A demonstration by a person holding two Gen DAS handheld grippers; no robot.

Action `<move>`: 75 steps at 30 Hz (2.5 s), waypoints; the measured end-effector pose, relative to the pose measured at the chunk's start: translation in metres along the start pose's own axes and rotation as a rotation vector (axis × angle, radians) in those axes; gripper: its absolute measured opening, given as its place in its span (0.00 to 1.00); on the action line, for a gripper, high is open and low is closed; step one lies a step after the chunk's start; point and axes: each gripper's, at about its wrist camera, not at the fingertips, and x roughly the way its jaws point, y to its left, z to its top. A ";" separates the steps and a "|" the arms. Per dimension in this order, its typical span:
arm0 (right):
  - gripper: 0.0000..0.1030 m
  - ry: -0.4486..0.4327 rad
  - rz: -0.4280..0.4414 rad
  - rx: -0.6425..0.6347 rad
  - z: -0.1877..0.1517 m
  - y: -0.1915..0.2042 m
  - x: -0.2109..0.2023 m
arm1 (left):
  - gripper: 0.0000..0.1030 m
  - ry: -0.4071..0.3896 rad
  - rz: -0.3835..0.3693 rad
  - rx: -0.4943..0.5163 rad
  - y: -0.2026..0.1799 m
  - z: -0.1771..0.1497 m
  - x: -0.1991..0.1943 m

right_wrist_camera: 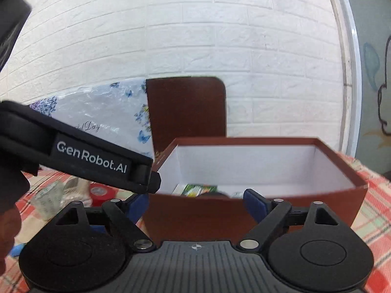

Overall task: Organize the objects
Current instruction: 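Carry the black tape roll into the brown box and release, then grasp the blue-capped marker by its cap with the left gripper, then carry the marker into the brown box and open the left gripper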

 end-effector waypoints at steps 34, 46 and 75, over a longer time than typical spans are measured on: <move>0.85 0.346 0.217 -0.153 -0.066 0.122 -0.001 | 0.81 0.104 0.379 -0.008 0.146 -0.127 -0.042; 0.83 0.358 0.266 -0.198 -0.064 0.128 -0.001 | 0.19 0.131 0.134 0.021 0.133 -0.128 -0.032; 0.15 0.289 0.363 -0.423 -0.080 0.150 -0.047 | 0.50 0.265 -0.117 -0.200 0.109 -0.100 -0.021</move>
